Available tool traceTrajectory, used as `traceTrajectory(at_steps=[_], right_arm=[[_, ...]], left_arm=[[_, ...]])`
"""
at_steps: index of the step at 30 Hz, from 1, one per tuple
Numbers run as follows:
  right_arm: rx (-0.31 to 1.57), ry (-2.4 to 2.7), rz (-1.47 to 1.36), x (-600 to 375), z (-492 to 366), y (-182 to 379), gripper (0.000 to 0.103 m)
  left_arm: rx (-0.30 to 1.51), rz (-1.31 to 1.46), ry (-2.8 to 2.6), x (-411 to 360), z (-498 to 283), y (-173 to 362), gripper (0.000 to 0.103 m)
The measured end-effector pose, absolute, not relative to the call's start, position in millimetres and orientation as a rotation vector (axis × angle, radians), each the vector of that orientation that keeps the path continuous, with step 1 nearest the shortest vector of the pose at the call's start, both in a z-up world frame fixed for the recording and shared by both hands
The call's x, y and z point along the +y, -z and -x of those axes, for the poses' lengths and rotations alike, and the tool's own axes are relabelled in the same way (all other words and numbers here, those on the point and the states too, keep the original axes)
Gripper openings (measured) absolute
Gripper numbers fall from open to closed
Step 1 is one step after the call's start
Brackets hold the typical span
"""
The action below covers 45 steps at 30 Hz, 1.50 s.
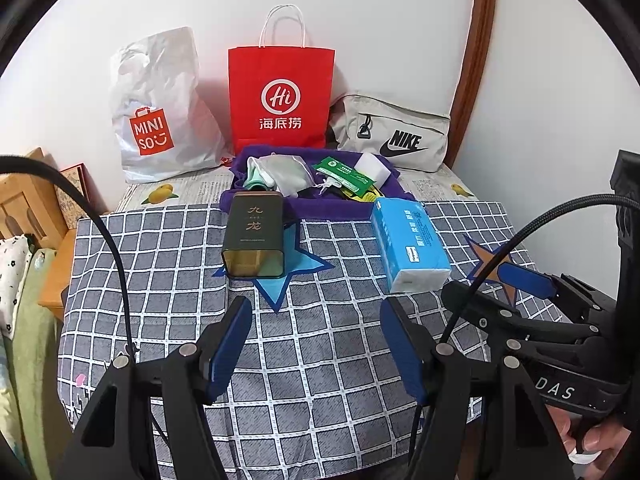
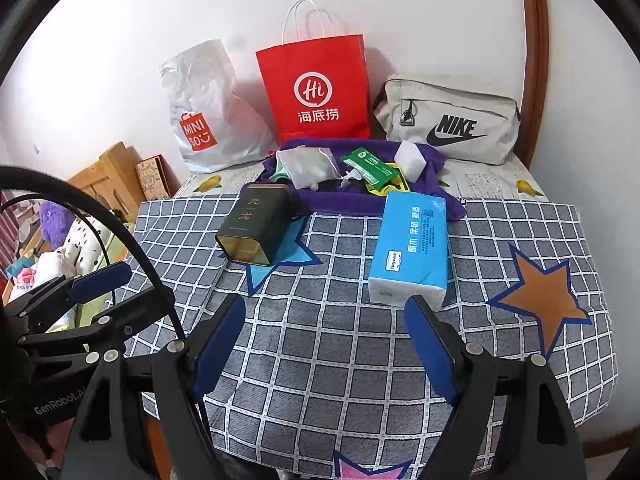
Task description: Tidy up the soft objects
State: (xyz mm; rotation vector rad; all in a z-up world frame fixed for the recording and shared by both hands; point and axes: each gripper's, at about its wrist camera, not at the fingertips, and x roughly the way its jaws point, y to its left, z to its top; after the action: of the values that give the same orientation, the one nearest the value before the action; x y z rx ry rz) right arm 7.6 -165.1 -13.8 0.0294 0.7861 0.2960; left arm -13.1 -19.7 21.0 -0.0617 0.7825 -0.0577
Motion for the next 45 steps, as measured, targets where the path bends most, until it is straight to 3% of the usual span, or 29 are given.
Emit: traceTrajectory(at_steps=[45], right_arm=[[0.787,-0.289,-0.038,-165.4,-4.4,13.6,0.081]], left_arm=[[0.787,0.049,0.044,-21.7,15.2,-21.8,0.065]])
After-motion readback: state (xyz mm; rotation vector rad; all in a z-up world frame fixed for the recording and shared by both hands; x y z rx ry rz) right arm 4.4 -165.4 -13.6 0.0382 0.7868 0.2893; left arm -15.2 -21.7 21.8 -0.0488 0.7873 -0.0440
